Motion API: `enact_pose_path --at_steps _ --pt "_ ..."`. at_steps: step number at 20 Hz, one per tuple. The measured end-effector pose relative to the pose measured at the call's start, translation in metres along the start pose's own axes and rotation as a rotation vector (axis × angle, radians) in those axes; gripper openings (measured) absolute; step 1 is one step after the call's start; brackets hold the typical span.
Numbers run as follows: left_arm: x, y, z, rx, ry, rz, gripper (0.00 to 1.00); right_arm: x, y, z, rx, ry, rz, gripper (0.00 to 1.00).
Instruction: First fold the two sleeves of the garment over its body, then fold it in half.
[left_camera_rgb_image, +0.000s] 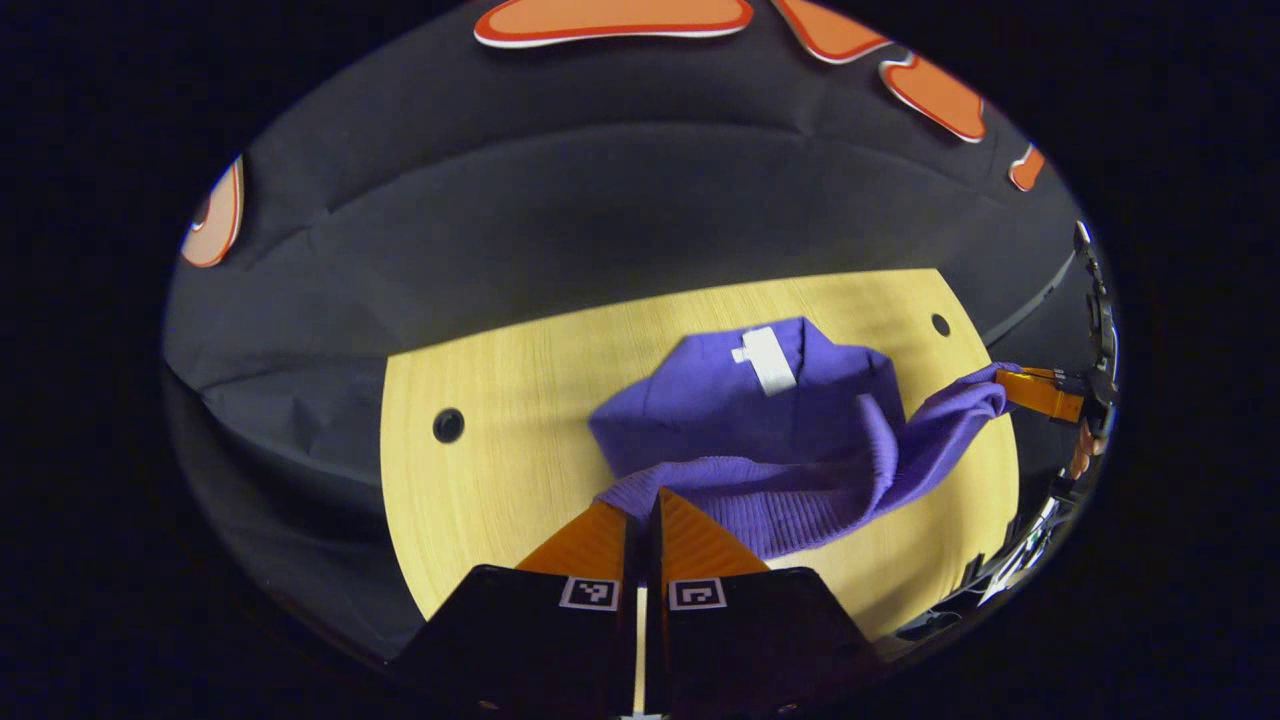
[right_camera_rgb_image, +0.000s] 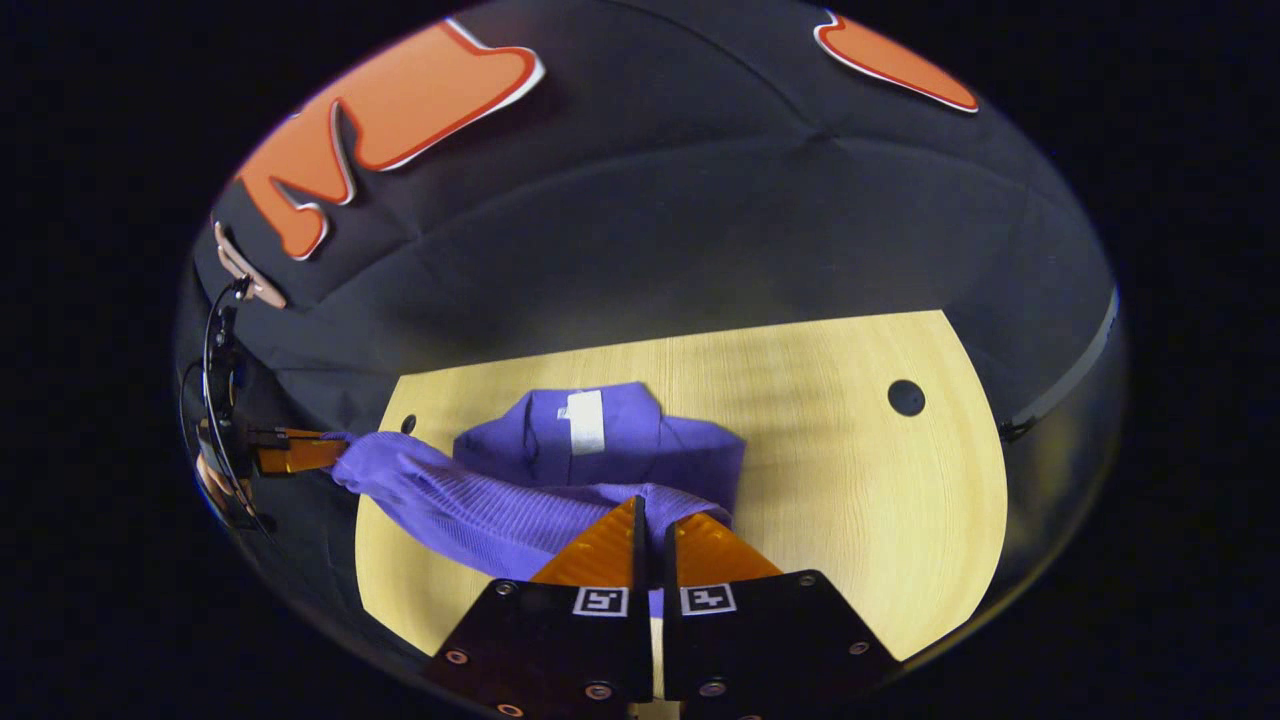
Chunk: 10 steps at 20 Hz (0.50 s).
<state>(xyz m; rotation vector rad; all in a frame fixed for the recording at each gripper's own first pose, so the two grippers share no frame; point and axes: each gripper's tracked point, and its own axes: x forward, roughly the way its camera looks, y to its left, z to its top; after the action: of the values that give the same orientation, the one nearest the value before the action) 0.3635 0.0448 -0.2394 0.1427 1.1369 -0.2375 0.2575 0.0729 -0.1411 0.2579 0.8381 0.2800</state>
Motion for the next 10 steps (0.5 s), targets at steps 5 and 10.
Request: enact_pose_path --at_steps 5,10 --pt "-0.007 0.022 0.081 0.005 -0.327 0.148 0.30 0.008 0.008 0.060 0.150 -0.159 0.057 0.28" --pt "-0.041 0.011 0.107 -0.043 -0.520 0.135 0.46 -0.006 -0.008 0.068 0.120 -0.234 0.000 0.44"
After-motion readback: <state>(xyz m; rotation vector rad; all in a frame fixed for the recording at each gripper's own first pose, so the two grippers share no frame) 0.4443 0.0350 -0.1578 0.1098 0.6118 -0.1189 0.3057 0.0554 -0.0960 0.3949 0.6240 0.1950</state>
